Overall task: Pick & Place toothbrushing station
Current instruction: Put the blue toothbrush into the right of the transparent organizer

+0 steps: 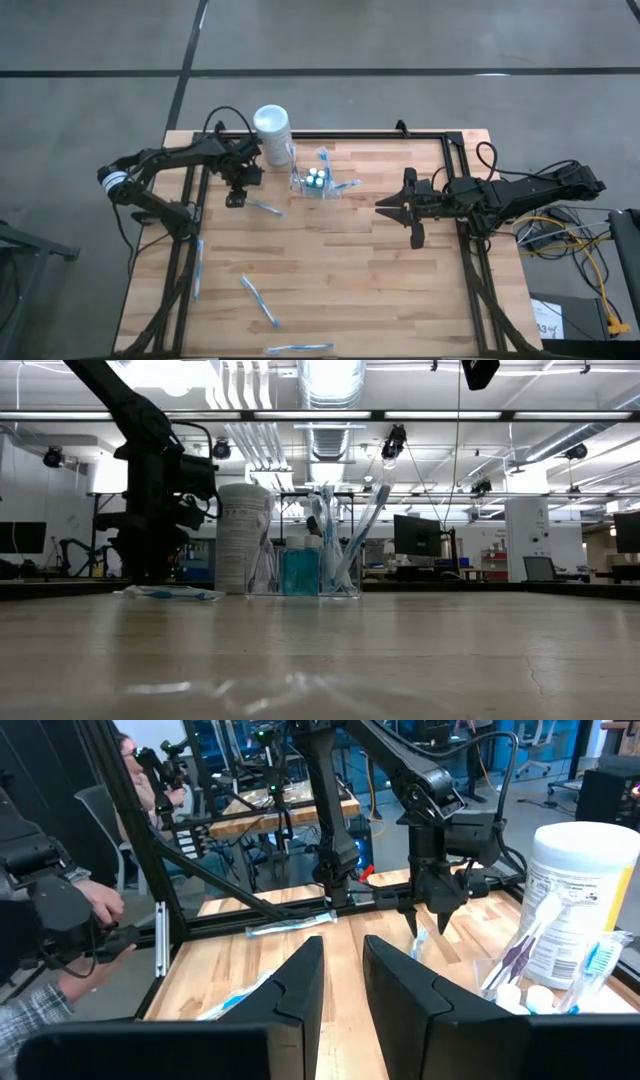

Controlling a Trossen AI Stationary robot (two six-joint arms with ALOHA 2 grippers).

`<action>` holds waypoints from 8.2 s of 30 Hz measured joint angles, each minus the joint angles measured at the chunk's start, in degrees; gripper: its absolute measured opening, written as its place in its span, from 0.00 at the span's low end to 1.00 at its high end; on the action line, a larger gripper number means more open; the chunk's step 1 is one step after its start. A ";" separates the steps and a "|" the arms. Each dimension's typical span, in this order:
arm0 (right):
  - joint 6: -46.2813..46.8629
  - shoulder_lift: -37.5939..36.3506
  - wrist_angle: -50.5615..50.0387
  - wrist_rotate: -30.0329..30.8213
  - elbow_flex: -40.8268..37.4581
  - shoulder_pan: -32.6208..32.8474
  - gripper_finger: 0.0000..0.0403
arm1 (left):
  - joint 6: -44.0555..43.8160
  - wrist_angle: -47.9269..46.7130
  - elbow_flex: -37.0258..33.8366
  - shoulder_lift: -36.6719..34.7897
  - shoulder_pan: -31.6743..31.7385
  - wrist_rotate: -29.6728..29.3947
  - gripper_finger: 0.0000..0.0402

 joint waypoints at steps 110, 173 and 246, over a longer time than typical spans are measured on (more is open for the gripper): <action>0.00 0.00 0.00 0.00 0.00 0.00 0.17 | -16.77 0.80 10.63 -23.89 -3.92 21.78 0.13; 3.61 0.26 -0.04 -0.02 0.00 -0.02 0.19 | -19.64 -44.88 48.76 2.62 -32.29 -14.21 0.13; 15.45 40.94 -49.18 -7.99 53.73 -0.09 0.47 | -20.50 -44.89 52.83 11.20 -39.28 -14.40 0.11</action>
